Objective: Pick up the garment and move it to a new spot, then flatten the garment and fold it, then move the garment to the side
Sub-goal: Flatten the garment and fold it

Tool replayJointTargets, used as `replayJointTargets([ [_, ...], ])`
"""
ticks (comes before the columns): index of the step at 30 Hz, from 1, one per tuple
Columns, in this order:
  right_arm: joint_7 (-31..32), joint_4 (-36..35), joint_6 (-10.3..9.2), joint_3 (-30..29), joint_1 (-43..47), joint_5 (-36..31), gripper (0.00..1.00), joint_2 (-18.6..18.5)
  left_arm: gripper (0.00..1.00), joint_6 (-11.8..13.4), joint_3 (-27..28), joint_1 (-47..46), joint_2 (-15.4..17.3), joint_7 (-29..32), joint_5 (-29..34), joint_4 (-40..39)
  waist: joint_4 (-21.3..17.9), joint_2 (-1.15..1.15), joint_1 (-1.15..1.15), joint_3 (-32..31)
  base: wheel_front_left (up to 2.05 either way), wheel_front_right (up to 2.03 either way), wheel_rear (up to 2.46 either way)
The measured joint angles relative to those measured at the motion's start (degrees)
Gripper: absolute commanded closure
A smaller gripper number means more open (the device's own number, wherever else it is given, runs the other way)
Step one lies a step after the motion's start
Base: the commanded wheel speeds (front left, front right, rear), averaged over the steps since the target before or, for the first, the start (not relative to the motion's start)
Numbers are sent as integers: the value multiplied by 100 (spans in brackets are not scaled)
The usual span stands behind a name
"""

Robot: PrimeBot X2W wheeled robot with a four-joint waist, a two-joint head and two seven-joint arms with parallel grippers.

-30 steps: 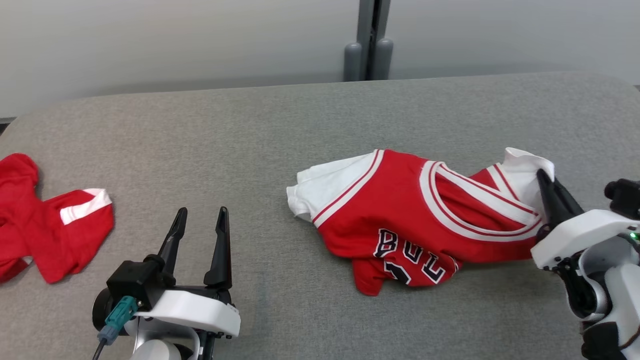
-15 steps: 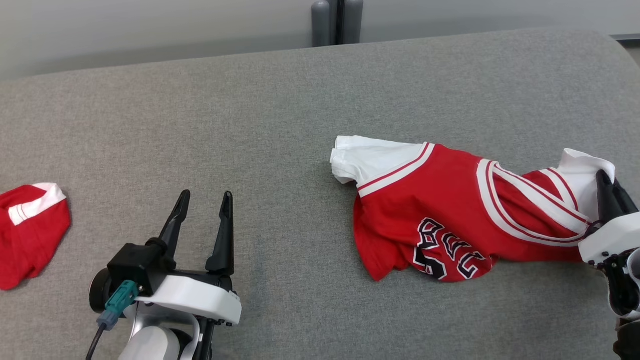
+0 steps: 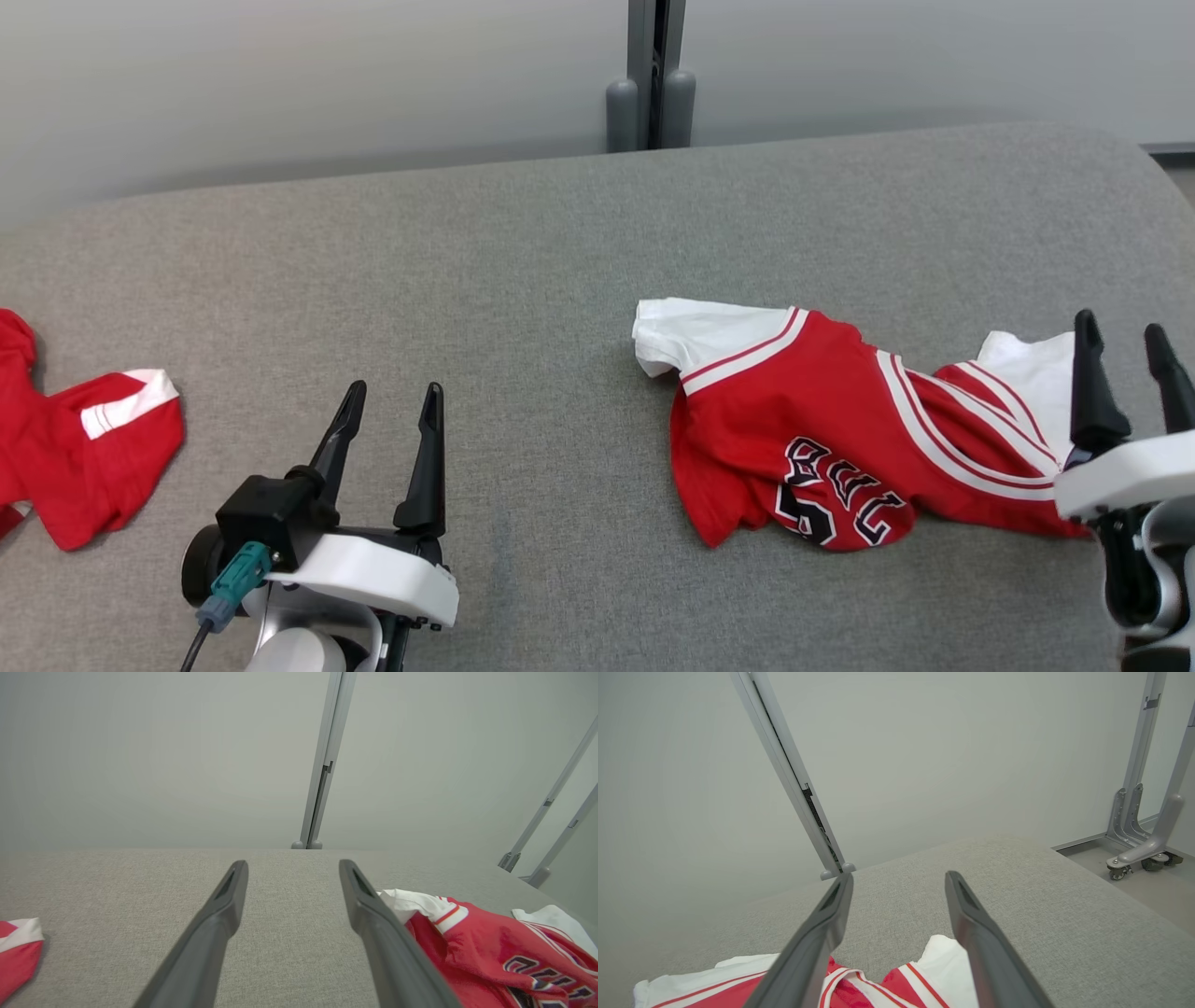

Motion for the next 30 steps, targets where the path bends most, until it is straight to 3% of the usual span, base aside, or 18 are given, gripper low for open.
replayJointTargets([
  [6, 192, -586, 0, 191, 577, 123, 0, 114, 0, 22, -9, 102, -15, -24, -49, -9, 53, 0, 0, -222, 0, 0, 0],
  [14, 537, -721, 0, 348, 637, 144, 0, -11, 0, 23, -35, 98, -20, -49, -80, -27, 253, 0, 0, -177, 0, 0, 0],
  [24, 1082, -36, 0, 1180, -575, 580, 0, -522, 0, -7, -109, -120, -77, -58, -80, -42, 624, 0, 0, 199, 0, 0, 0],
  [30, 1384, 803, 0, 2102, -1760, 1104, 0, -995, 0, -57, -204, -361, -252, -160, -81, 62, 1062, 0, 0, 634, 0, 0, 0],
])
